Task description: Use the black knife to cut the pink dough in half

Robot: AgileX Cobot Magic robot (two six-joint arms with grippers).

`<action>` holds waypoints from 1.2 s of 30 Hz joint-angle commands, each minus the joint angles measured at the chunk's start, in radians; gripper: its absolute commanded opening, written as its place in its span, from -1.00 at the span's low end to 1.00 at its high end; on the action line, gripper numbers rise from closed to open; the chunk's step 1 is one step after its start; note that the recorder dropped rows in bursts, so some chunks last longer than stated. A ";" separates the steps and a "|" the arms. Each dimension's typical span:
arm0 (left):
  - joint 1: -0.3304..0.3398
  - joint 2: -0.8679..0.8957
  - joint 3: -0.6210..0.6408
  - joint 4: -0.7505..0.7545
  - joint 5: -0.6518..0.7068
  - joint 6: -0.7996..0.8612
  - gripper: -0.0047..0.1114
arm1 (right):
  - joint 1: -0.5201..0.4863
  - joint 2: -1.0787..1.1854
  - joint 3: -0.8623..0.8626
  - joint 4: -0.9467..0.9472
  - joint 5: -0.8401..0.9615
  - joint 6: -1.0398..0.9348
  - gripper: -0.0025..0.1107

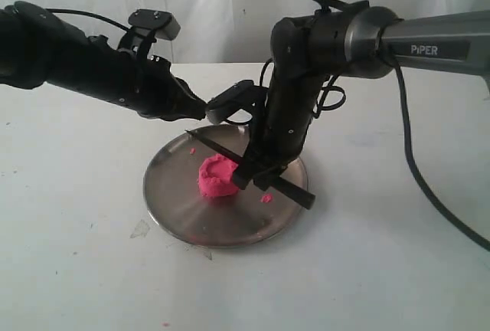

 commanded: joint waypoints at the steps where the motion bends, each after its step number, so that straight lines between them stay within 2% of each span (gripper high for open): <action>1: 0.002 0.036 -0.002 -0.029 -0.041 0.008 -0.92 | 0.001 -0.008 -0.009 0.049 0.006 -0.005 -0.96; 11: 0.002 0.104 -0.002 -0.029 -0.127 0.067 -0.92 | 0.001 -0.012 -0.009 0.065 0.059 -0.005 -0.96; 24: 0.002 0.133 -0.002 -0.029 -0.099 0.097 -0.92 | 0.001 -0.107 -0.009 0.073 0.038 -0.005 -0.96; 36: 0.002 0.034 -0.078 -0.029 -0.091 0.093 -0.92 | 0.001 -0.099 -0.009 0.066 -0.008 -0.011 -0.96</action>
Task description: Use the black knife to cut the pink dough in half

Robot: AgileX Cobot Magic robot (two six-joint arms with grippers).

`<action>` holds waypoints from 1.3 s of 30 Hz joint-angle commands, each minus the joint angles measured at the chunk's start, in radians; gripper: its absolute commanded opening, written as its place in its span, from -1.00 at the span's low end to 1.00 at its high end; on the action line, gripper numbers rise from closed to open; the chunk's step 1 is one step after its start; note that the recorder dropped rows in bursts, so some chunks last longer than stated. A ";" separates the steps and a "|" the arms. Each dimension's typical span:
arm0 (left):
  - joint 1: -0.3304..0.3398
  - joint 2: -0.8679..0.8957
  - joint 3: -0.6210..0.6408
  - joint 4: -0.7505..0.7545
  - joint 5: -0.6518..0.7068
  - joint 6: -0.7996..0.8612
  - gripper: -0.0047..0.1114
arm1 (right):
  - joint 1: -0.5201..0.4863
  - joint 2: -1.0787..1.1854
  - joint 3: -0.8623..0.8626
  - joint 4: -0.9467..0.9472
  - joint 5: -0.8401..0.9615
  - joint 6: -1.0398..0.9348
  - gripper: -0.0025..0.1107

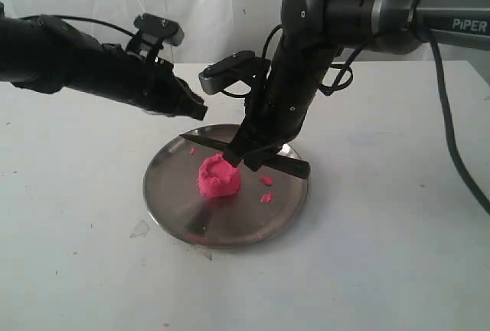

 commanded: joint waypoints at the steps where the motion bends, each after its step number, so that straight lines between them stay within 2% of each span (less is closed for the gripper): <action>1: 0.002 -0.053 -0.007 -0.017 0.046 0.000 -0.92 | 0.001 0.005 -0.009 0.003 -0.023 -0.011 -0.96; 6: 0.006 -0.054 0.018 0.037 0.178 0.000 -0.92 | 0.001 0.043 -0.007 -0.044 -0.050 -0.013 -0.96; 12: 0.006 -0.054 0.066 0.034 0.085 -0.003 -0.92 | 0.001 0.048 -0.007 -0.049 -0.089 -0.013 -0.96; 16: 0.006 -0.044 0.070 -0.008 0.085 -0.007 -0.92 | 0.001 0.041 0.032 -0.051 -0.165 -0.013 -0.96; 18: 0.006 -0.044 0.070 -0.044 0.171 -0.026 -0.92 | 0.001 0.032 0.070 -0.049 -0.217 -0.013 -0.96; 19: 0.009 -0.047 0.070 -0.017 0.255 -0.105 -0.92 | 0.001 0.030 0.095 -0.046 -0.262 -0.013 -0.96; 21: 0.014 -0.063 0.070 -0.010 0.524 -0.423 -0.92 | 0.001 0.032 0.149 -0.039 -0.420 -0.013 -0.96; 22: 0.014 -0.067 0.070 -0.010 0.627 -0.512 -0.92 | -0.004 0.037 0.180 -0.035 -0.496 -0.013 -0.96; 23: 0.014 -0.070 0.070 -0.012 0.765 -0.587 -0.92 | -0.013 0.042 0.207 -0.019 -0.551 -0.013 -0.96; 25: 0.014 -0.070 0.070 -0.014 0.949 -0.603 -0.92 | -0.029 0.048 0.246 0.039 -0.643 -0.022 -0.96; 28: 0.014 -0.074 0.072 -0.006 0.985 -0.598 -0.92 | -0.030 0.063 0.285 0.029 -0.733 -0.033 -0.96; 39: 0.026 -0.016 0.069 -0.001 0.985 -0.598 -0.92 | -0.030 0.059 0.295 0.027 -0.805 -0.033 -0.96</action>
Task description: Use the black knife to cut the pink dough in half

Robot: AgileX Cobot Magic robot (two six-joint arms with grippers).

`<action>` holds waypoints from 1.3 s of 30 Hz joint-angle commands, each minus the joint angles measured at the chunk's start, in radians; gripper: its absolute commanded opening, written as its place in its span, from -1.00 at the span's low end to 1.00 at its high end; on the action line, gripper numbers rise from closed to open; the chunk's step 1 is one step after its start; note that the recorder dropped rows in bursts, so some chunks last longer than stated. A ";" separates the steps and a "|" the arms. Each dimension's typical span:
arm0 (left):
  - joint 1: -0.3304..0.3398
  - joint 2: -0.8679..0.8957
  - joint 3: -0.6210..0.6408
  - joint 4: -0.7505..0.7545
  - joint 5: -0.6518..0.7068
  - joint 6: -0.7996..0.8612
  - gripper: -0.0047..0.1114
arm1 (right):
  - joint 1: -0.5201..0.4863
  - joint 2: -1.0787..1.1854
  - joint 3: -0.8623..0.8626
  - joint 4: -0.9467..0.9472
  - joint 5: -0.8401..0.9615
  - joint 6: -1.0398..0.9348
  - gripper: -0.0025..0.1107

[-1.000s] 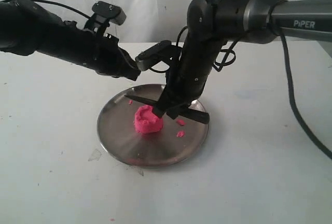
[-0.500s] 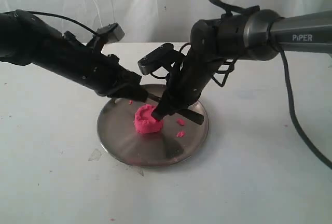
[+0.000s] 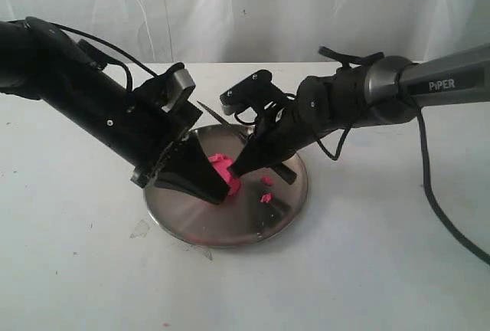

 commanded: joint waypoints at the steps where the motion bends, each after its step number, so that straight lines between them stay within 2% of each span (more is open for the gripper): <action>1: 0.014 0.014 0.000 0.002 0.098 -0.005 -0.92 | -0.005 -0.011 0.003 0.003 -0.027 -0.012 -0.96; 3: 0.023 0.011 0.000 0.010 0.094 -0.005 -0.92 | -0.005 -0.011 0.003 0.000 -0.016 -0.012 -0.96; 19: 0.037 -0.025 0.000 0.027 -0.233 -0.005 -0.92 | -0.005 -0.074 0.001 0.008 0.113 -0.010 -0.96; 26: 0.037 -0.025 0.000 0.027 -0.415 -0.005 -0.92 | -0.005 -0.074 -0.021 0.005 0.397 -0.056 -0.96; 39: 0.037 -0.025 0.000 0.027 -0.850 -0.005 -0.92 | -0.005 -0.081 -0.021 0.006 0.340 -0.058 -0.96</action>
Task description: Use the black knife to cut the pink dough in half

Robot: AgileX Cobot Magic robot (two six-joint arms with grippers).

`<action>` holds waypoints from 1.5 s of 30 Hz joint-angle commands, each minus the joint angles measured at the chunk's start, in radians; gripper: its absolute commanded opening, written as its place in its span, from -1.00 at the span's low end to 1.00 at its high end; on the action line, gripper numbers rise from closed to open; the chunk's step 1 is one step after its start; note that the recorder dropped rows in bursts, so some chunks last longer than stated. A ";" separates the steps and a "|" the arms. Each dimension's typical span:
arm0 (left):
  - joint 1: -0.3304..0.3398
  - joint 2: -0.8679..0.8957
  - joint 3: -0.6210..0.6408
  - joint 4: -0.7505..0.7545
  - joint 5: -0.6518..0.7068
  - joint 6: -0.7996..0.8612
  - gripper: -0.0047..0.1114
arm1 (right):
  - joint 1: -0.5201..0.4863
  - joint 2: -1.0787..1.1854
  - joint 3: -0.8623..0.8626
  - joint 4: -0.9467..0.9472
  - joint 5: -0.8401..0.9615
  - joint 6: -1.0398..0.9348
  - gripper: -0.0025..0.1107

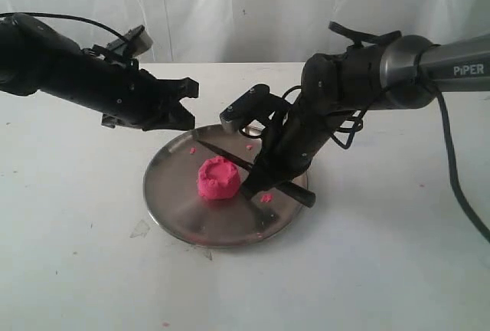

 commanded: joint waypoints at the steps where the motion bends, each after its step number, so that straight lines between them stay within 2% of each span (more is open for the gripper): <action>1: 0.003 -0.012 0.000 -0.012 -0.108 -0.001 -0.92 | -0.004 -0.015 -0.008 0.004 -0.033 -0.015 -0.96; 5: -0.002 -0.006 0.000 -0.023 -0.288 -0.001 -0.92 | -0.004 -0.042 -0.008 0.004 -0.044 -0.015 -0.96; 8: -0.002 -0.006 0.000 0.011 -0.319 0.042 -0.92 | -0.004 -0.079 -0.008 0.004 -0.002 -0.031 -0.96; 10: -0.020 0.006 0.000 0.070 -0.257 0.258 -0.92 | -0.002 -0.090 -0.008 0.006 0.057 -0.053 -0.96; 13: -0.048 0.042 -0.015 0.071 -0.323 0.473 -0.92 | 0.000 -0.090 -0.008 0.006 0.122 -0.081 -0.96; 15: -0.048 0.052 -0.033 0.073 -0.302 0.592 -0.92 | 0.000 -0.090 -0.008 0.008 0.121 -0.081 -0.96; 17: -0.052 0.062 -0.033 0.071 -0.223 0.594 -0.92 | 0.000 -0.088 -0.006 0.029 0.119 -0.092 -0.96; 23: -0.085 0.077 -0.033 0.063 -0.126 0.629 -0.92 | 0.000 -0.059 -0.006 0.073 0.130 -0.178 -0.96; 27: -0.095 0.079 -0.033 0.011 -0.120 0.654 -0.92 | 0.000 -0.059 -0.006 0.078 0.118 -0.178 -0.96; 45: -0.095 0.156 -0.033 0.013 -0.129 0.672 -0.92 | 0.000 -0.014 -0.006 0.074 0.074 -0.180 -0.96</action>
